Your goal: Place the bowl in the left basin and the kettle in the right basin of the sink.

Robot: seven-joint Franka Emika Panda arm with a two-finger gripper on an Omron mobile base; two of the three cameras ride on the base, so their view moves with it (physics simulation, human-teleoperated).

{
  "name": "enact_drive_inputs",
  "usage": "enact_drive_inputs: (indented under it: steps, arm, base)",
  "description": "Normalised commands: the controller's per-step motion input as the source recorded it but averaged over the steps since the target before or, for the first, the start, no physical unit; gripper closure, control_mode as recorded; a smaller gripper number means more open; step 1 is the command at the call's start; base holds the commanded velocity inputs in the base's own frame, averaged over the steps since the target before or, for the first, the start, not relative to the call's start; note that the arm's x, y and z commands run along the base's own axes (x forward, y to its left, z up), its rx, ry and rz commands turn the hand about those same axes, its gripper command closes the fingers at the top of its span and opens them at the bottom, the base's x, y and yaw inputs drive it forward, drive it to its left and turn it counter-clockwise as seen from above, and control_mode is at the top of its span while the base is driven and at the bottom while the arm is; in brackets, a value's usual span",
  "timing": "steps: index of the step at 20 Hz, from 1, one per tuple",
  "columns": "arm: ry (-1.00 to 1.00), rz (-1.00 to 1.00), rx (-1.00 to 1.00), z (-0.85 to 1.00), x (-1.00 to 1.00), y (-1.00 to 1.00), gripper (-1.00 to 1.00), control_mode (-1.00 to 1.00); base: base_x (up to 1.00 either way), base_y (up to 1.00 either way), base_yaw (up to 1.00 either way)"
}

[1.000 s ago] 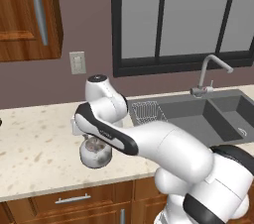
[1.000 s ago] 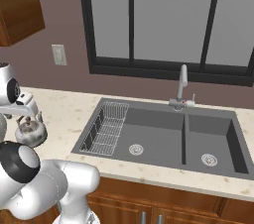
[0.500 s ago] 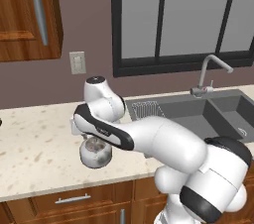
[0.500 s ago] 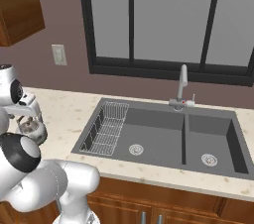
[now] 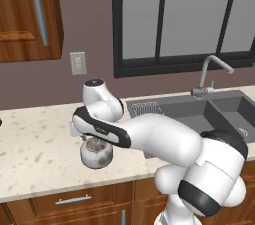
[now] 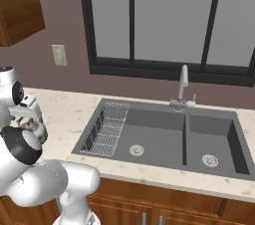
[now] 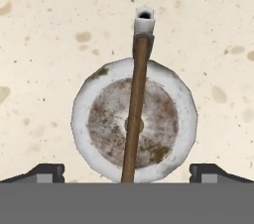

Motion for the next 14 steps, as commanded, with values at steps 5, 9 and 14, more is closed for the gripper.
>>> enact_drive_inputs:
  steps: [5, 9, 14]
  arm:
    - [0.01, 0.0, 0.0, -0.07, 0.09, 0.09, -1.0, -1.0]
    - [0.0, 0.0, 0.0, -0.04, 0.07, 0.03, -1.0, -1.0]
    - [0.01, 0.0, 0.0, -0.07, 0.0, 0.0, 1.0, -1.0]
  base:
    - [0.0, 0.0, 0.0]
    - [0.0, 0.0, 0.0]
    - [0.0, 0.0, 0.0]
